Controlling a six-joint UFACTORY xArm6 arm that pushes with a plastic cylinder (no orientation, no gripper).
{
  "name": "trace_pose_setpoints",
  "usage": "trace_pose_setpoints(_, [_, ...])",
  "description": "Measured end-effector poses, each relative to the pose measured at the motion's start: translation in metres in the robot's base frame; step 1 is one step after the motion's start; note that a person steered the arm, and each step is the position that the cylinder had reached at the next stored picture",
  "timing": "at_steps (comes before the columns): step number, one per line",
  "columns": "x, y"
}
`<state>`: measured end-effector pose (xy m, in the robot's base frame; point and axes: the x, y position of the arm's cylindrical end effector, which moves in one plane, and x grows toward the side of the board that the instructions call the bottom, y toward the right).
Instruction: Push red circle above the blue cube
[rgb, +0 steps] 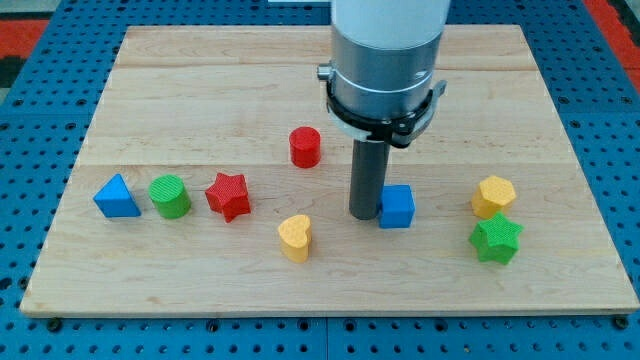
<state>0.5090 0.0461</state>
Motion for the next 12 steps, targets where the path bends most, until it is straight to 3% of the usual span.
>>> trace_pose_setpoints(1, [-0.006, 0.009])
trace_pose_setpoints(2, [-0.015, -0.019])
trace_pose_setpoints(4, [-0.066, -0.115])
trace_pose_setpoints(5, [-0.102, -0.115])
trace_pose_setpoints(6, [-0.106, -0.107])
trace_pose_setpoints(8, [-0.059, -0.006])
trace_pose_setpoints(10, [-0.058, 0.045])
trace_pose_setpoints(11, [-0.061, 0.036])
trace_pose_setpoints(12, [-0.076, -0.011])
